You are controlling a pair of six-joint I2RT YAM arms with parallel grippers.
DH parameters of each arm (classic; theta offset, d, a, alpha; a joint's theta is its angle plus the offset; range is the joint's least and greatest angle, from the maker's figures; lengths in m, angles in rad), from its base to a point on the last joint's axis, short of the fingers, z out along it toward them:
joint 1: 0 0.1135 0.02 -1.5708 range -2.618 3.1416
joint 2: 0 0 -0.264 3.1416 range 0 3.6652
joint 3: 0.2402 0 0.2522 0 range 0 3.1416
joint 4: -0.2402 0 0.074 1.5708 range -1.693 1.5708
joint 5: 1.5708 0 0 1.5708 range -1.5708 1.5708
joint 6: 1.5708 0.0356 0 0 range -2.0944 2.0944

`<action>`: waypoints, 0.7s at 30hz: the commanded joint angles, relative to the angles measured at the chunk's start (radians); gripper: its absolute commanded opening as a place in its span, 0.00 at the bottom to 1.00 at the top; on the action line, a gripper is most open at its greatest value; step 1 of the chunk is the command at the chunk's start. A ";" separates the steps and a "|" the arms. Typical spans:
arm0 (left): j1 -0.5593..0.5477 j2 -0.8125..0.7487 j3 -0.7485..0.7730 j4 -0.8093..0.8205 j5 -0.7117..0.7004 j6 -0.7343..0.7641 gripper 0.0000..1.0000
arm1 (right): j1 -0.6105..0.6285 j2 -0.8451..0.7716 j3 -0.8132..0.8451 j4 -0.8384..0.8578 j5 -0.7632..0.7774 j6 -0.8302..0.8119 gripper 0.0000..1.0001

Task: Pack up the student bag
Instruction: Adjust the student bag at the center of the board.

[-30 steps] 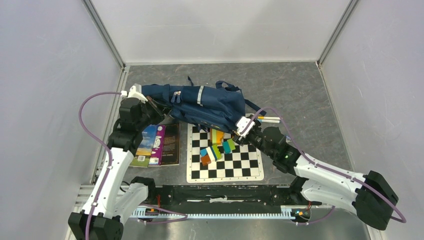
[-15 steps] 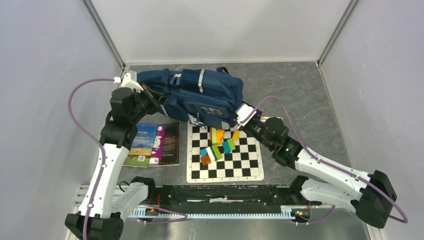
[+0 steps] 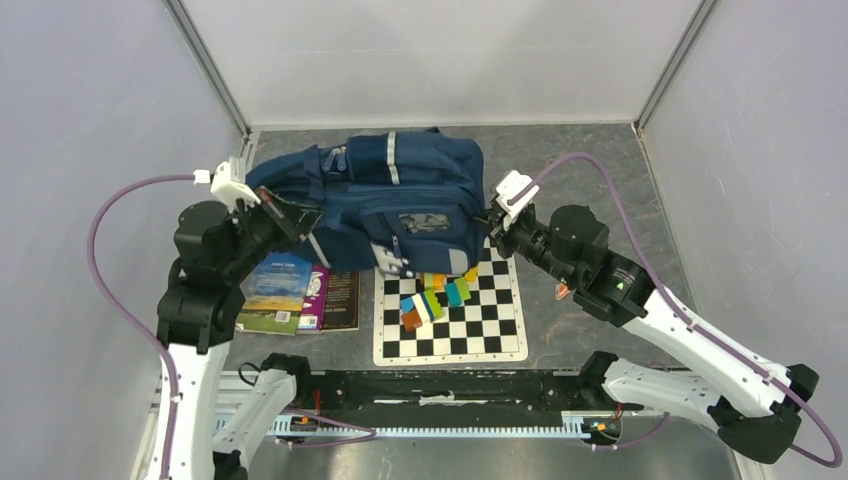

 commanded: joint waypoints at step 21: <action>0.002 0.118 -0.221 0.242 0.008 0.111 0.37 | -0.002 0.163 -0.021 0.051 0.415 0.201 0.09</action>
